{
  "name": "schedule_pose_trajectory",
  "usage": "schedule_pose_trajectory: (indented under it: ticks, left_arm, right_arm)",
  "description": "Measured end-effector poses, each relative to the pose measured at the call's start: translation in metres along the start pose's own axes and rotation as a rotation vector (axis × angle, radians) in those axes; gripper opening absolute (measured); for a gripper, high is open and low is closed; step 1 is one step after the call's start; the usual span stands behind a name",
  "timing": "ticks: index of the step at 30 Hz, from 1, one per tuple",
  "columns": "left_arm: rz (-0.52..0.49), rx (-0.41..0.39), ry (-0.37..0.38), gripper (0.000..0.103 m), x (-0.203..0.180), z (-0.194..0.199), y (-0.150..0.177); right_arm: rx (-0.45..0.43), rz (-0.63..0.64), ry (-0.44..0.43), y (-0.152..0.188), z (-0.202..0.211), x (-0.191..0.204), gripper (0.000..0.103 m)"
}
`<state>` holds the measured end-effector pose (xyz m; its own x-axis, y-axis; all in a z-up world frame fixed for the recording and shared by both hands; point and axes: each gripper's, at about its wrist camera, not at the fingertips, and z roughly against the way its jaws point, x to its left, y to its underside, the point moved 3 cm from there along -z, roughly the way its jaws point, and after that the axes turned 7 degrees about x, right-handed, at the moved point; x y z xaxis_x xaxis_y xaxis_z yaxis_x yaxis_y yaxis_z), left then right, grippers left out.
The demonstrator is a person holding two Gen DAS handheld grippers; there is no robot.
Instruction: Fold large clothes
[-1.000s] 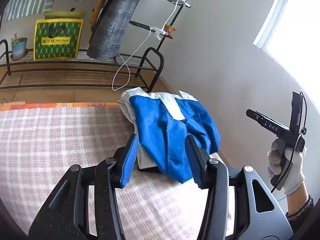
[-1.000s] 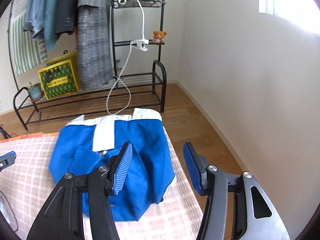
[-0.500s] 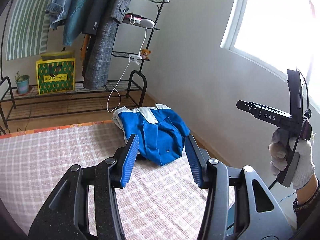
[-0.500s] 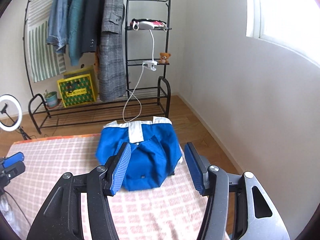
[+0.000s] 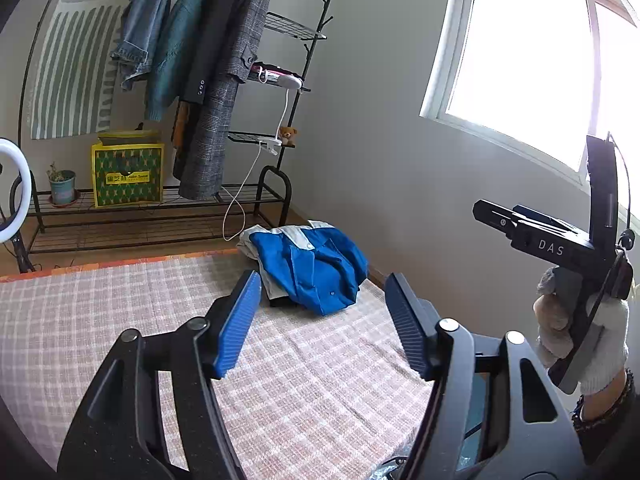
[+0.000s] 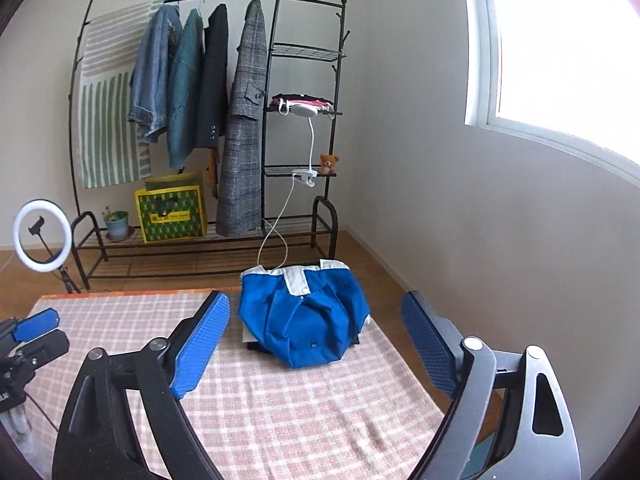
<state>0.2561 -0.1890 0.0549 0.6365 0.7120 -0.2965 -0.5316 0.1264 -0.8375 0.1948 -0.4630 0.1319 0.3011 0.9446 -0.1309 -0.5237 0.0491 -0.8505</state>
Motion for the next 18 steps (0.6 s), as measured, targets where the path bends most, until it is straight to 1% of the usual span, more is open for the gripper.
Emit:
schedule_pose_trajectory:
  ticks: [1,3,5,8,12,18]
  left_arm:
    - [0.000,-0.004,-0.004,0.071,0.002,0.003,0.005]
    - [-0.005,-0.011,-0.019,0.077,0.006,0.008,0.014]
    - [-0.020,-0.017,-0.043,0.083,0.009,0.011,0.024]
    - [-0.037,-0.013,-0.074,0.084,0.013,0.010,0.036]
    - [-0.040,-0.002,-0.092,0.091,0.019,0.004,0.051]
    - [-0.071,0.023,-0.133,0.098,0.020,-0.006,0.067]
  right_arm:
    - [-0.013,0.000,0.014,0.004,0.002,0.004,0.099]
    - [-0.035,-0.008,0.036,0.011,0.006,0.012,0.100]
    - [-0.032,-0.022,0.026,0.019,0.004,0.019,0.100]
    - [-0.020,-0.047,0.005,0.030,-0.001,0.026,0.100]
    - [-0.010,-0.078,0.009,0.046,-0.007,0.034,0.100]
    - [0.006,-0.063,0.019,0.061,-0.019,0.049,0.100]
